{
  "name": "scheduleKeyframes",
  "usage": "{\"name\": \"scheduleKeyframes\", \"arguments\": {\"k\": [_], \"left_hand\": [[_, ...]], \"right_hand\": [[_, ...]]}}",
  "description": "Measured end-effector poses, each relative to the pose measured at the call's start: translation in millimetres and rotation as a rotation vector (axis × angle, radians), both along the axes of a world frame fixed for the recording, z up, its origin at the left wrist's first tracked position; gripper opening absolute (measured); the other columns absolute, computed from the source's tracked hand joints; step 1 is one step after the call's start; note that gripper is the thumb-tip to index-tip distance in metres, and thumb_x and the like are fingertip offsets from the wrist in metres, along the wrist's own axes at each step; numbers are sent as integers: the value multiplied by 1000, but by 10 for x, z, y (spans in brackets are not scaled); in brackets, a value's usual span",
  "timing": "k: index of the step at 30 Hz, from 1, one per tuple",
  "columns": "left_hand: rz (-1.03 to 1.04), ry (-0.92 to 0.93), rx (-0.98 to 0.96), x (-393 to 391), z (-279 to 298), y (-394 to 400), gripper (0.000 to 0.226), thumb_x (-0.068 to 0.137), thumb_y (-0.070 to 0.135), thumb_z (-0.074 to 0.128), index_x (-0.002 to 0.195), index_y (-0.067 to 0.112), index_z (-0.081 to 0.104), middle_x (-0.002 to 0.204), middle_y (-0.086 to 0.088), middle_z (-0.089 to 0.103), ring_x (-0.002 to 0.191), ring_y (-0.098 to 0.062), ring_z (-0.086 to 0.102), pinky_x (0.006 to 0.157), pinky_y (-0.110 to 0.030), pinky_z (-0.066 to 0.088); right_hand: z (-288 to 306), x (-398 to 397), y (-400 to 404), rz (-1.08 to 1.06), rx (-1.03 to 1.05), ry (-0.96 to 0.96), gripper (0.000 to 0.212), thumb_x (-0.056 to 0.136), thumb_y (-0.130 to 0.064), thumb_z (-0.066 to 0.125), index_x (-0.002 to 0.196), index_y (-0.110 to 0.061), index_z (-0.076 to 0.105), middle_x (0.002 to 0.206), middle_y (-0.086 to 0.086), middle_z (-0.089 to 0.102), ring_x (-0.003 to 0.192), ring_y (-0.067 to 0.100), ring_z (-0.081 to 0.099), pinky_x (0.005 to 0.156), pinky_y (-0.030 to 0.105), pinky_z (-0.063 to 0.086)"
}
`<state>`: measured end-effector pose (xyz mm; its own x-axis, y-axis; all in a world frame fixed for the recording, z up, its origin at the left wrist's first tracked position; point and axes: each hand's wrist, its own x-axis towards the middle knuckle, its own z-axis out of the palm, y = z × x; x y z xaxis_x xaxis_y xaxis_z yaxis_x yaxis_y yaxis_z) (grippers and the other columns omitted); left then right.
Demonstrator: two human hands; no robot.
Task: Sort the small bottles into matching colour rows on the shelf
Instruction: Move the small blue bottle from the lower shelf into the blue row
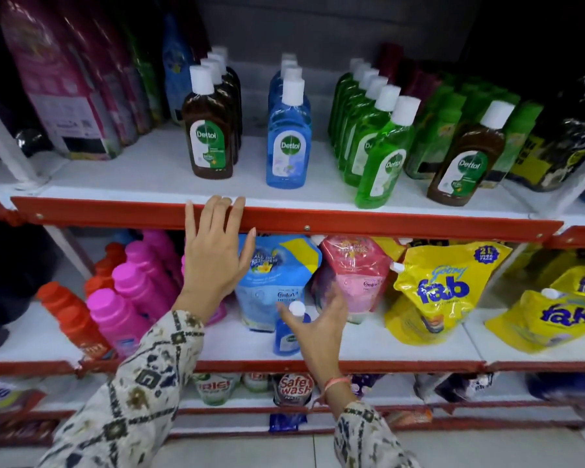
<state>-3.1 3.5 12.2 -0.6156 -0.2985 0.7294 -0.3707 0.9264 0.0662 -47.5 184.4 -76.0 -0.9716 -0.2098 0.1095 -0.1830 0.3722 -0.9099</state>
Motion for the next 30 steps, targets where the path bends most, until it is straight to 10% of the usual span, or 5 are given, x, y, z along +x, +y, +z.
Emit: {"name": "scheduleKeyframes", "arguments": {"k": [4,9,22,30], "left_hand": [[-2,0,5,-7,-23,-13,49,100,35,45,139,5,48,130,-19,58,130,-37,48,119,-60,20],[-17,18,9,-12,-42,-26,51,99,37,46,140,6,48,132,-19,57,132,-37,47,119,-61,19],[-50,46,-24,-5,-65,-67,53,98,36,49,142,7,48,132,-19,58,131,-36,48,119,-62,20],[-84,58,-34,14,-65,-104,54,95,35,48,141,8,50,133,-16,60,130,-34,51,118,-60,23]], "right_hand": [[-363,150,-133,3,49,-232,118,60,-40,90,148,-1,23,142,17,41,136,32,36,111,41,34],[-457,216,-222,-150,26,-290,73,66,-26,88,125,-6,50,115,15,68,105,33,65,77,26,42],[416,75,56,-22,-110,-9,84,52,-60,86,126,-27,62,103,-12,76,95,9,71,84,37,60],[1580,-114,11,82,-401,209,60,58,-20,93,111,-30,67,90,-24,76,89,-3,72,82,19,58]]}}
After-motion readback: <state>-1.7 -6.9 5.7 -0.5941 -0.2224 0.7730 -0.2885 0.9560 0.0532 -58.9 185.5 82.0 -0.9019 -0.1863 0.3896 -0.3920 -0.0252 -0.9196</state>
